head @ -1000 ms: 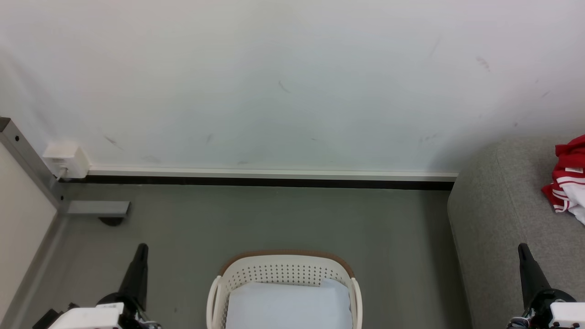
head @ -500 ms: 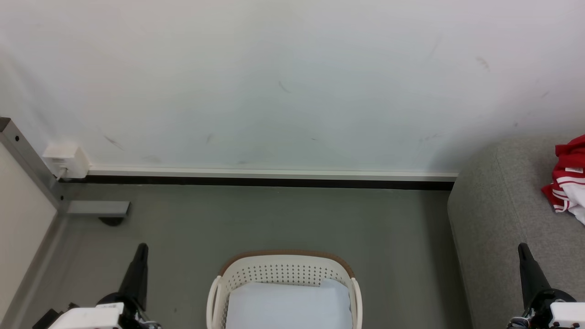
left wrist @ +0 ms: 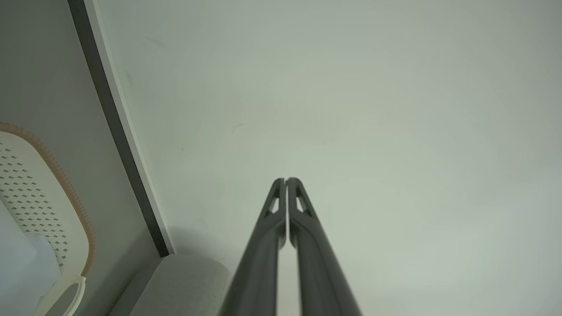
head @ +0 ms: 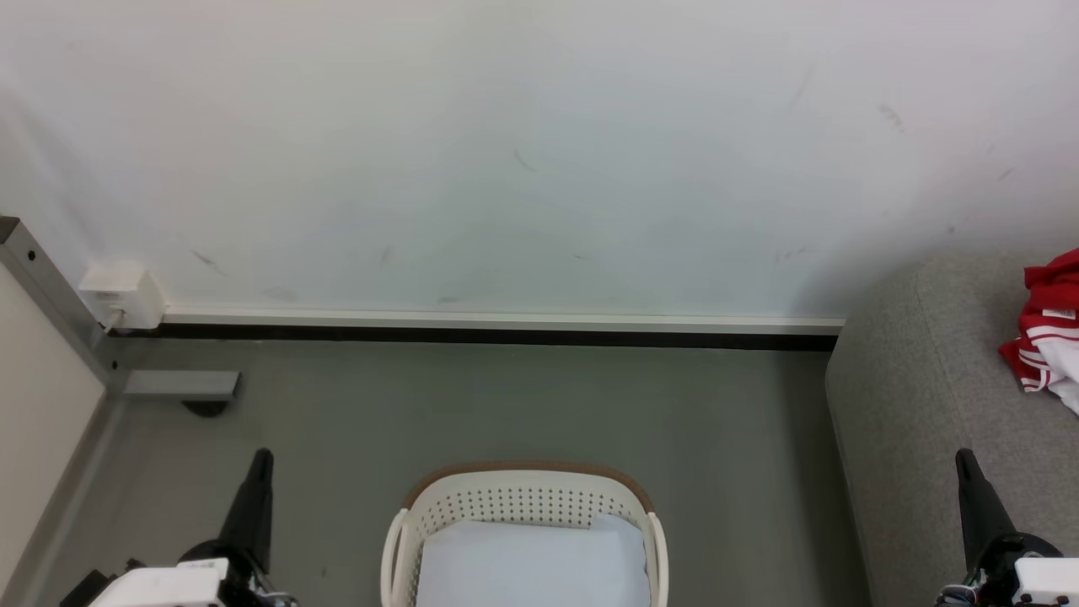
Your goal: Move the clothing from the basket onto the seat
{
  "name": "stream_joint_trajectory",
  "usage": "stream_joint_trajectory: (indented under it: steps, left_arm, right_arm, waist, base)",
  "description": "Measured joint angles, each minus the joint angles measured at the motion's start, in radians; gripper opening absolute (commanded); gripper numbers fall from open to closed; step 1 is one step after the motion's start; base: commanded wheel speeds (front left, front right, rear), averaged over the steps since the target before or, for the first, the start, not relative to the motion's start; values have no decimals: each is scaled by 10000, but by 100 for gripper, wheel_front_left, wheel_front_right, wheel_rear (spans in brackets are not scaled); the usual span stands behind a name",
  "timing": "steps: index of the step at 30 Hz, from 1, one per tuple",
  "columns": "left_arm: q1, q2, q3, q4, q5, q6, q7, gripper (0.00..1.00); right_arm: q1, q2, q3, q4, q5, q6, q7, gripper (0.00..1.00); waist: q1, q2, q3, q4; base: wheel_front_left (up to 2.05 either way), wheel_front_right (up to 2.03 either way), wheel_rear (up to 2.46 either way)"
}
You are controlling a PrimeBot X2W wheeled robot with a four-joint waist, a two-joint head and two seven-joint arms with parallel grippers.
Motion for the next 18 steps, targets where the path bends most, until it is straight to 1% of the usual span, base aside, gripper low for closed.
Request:
stream_joint_trajectory:
  steps: [18]
  left_arm:
    - [0,0,0,-2,0,-2,0,0]
  right_arm:
    - [0,0,0,-2,0,0,-2,0]
  waist:
    - [0,0,0,0]
  base:
    - [0,0,0]
